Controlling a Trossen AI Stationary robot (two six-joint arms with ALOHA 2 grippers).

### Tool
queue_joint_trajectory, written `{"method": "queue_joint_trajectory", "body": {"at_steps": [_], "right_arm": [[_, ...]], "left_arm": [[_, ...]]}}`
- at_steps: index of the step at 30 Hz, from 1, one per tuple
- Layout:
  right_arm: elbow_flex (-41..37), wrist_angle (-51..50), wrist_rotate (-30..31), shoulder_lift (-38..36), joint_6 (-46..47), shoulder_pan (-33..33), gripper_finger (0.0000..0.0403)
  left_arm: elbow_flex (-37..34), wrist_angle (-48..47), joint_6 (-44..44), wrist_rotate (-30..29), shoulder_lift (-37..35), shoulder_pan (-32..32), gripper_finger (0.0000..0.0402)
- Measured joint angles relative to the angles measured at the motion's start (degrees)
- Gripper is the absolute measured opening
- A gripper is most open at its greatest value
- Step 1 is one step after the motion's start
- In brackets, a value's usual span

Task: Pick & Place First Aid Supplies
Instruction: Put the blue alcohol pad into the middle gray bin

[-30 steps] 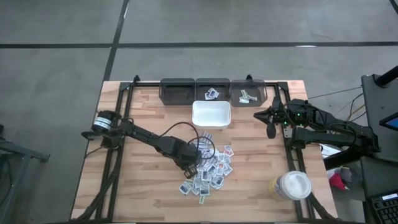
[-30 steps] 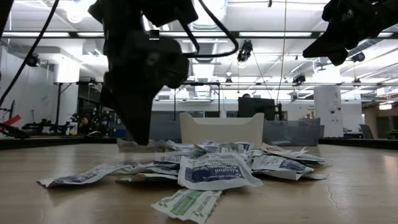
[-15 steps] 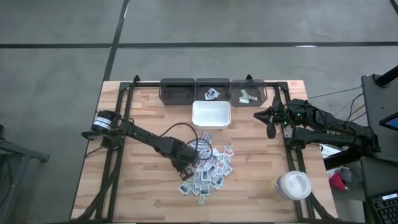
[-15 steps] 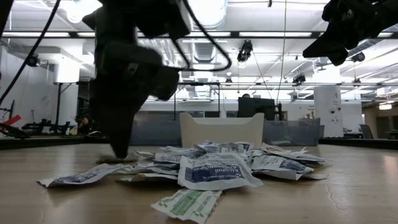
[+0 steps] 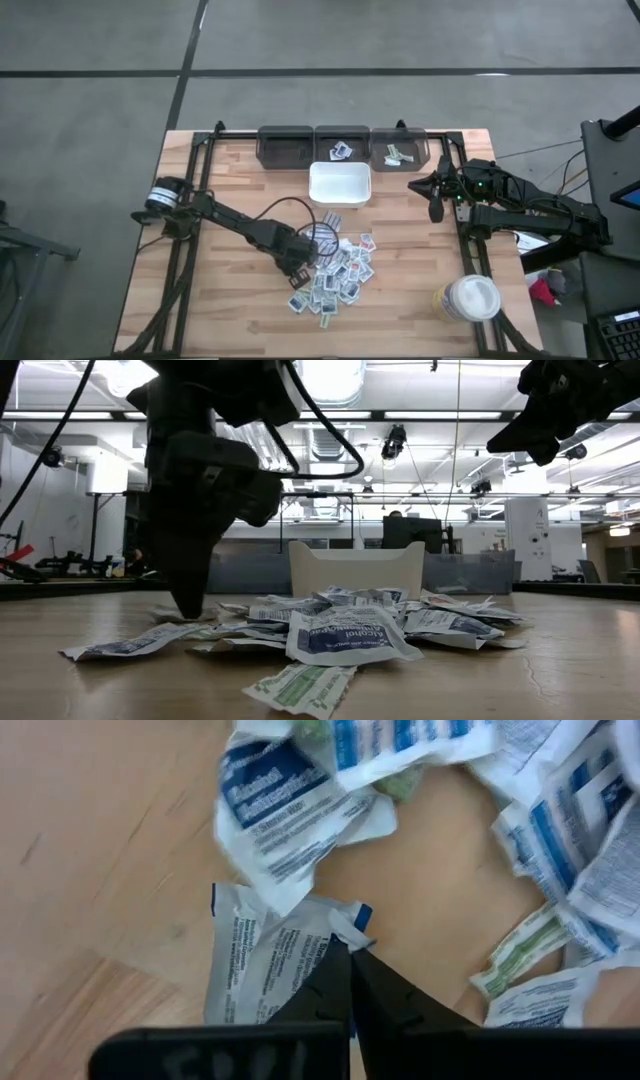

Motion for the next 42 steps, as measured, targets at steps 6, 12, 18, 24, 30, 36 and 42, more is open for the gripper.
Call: {"method": "queue_joint_trajectory", "body": {"at_steps": [6, 12, 18, 24, 30, 36, 42], "right_arm": [[0.0, 0.0, 0.0, 0.0, 0.0, 0.0, 0.0038], [-0.2, 0.0, 0.0, 0.0, 0.0, 0.0, 0.0038], [-0.9, 0.0, 0.0, 0.0, 0.0, 0.0, 0.0038], [-1.2, 0.0, 0.0, 0.0, -0.1, 0.0, 0.0038], [-1.2, 0.0, 0.0, 0.0, -0.1, 0.0, 0.0038], [-1.2, 0.0, 0.0, 0.0, -0.1, 0.0, 0.0038], [-1.2, 0.0, 0.0, 0.0, -0.1, 0.0, 0.0038]], "left_arm": [[-0.3, 0.7, -0.4, -0.2, 0.1, 0.0, 0.0068], [-0.1, 0.8, -0.4, -0.2, 0.1, 0.0, 0.0092], [0.4, 0.3, -0.5, -0.3, 0.2, 0.0, 0.0075], [-0.1, 0.9, -1.3, -1.1, 0.2, 0.0, 0.0052], [-0.2, 1.8, -1.5, -2.0, 0.2, 0.0, 0.0029], [0.2, 2.4, -1.4, -2.6, 0.3, 0.0, 0.0008], [0.9, 2.1, -0.3, -3.0, 0.3, 0.0, 0.0005]]}}
